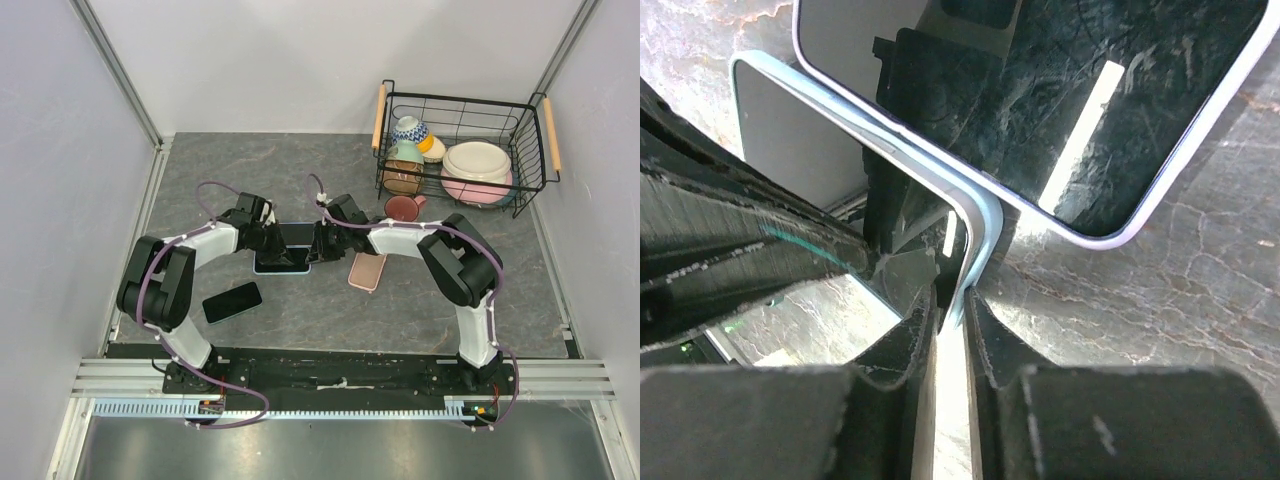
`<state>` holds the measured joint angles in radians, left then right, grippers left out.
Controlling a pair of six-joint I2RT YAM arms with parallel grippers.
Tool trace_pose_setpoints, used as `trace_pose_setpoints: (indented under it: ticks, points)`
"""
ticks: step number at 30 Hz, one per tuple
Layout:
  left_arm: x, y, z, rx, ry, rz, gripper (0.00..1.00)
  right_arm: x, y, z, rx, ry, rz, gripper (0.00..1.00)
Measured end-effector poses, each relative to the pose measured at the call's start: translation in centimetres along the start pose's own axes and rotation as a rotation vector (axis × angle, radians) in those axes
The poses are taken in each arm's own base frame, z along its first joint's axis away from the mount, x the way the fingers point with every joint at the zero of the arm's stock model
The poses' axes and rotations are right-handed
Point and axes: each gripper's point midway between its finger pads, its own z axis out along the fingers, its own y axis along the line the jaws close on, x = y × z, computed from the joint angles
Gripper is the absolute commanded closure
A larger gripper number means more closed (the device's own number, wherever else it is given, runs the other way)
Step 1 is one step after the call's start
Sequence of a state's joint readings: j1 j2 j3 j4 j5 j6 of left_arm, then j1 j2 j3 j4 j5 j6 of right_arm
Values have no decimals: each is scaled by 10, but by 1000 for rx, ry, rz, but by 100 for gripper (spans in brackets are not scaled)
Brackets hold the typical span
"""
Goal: Put the phone into the phone case
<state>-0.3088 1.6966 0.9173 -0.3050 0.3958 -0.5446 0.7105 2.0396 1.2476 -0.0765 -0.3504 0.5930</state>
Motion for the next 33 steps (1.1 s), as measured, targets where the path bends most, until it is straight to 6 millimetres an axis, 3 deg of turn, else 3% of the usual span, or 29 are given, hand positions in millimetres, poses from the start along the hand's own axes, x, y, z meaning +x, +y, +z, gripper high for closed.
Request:
trace_pose_setpoints:
  ticks: [7,10,11,16,18,21,24,29,33]
  points:
    - [-4,5,-7,-31,-44,7,80,16,8,-8,-58,-16,-7,94]
    - [-4,6,-7,-35,-44,5,75,29,14,-11,-104,11,22,89]
    - [-4,6,-7,-34,-45,4,73,31,16,-11,-112,16,27,79]
    - [-3,6,-10,-32,-52,10,64,64,29,-15,-153,127,51,52]
    - [-4,5,-12,-31,-57,15,62,66,33,-19,-159,135,44,46]
    - [-5,3,-14,-25,-65,22,61,55,24,-25,-149,116,66,38]
    - [-5,3,-14,-23,-65,23,61,31,4,-33,-133,66,111,34]
    - [-6,2,-14,-17,-66,25,63,-5,-28,-44,-90,-21,162,37]
    - [-6,3,-11,-18,-63,24,66,-14,-29,-36,-100,-26,159,44]
